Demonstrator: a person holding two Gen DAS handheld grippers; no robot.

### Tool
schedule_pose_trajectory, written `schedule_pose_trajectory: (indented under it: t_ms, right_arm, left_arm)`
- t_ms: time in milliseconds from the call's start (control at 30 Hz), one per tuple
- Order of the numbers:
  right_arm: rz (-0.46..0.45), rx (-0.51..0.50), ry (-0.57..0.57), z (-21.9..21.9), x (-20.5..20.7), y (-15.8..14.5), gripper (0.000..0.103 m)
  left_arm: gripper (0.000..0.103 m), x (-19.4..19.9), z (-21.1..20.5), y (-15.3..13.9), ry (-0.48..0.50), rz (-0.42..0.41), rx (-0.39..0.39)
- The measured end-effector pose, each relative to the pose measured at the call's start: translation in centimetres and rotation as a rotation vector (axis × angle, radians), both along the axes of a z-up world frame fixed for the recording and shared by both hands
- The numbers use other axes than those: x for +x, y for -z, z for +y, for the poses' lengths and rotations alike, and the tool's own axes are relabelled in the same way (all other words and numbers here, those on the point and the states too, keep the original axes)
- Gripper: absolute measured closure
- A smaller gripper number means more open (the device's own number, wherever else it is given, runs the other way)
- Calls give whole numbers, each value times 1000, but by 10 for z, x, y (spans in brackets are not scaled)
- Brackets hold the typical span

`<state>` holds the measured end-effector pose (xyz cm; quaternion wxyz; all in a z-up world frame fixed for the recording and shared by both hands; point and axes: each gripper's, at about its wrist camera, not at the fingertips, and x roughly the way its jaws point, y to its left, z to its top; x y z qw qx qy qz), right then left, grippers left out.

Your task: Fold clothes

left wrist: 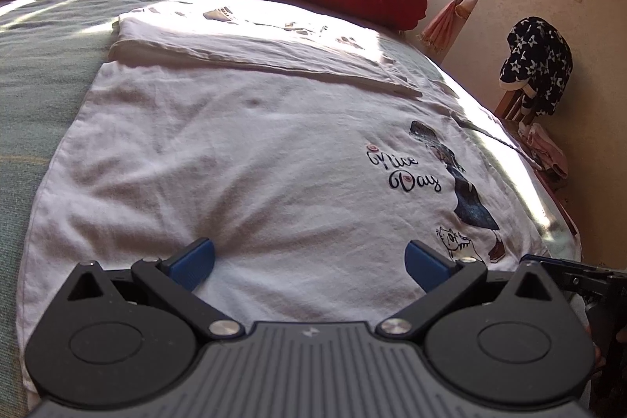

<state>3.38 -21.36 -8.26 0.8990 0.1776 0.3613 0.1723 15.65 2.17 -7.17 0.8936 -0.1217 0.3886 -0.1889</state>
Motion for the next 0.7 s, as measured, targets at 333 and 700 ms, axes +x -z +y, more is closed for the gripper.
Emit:
schedule_pose_trajectory:
  t_ms: [333,700]
  right_arm:
    - [15,-19,31,4,4,0,0]
    - [9,95,6,-10,13,-26,0]
  left_arm:
    - [1,-8,12,7,30,-55,-72]
    - [1,-11,-48,-36,152,-141,153]
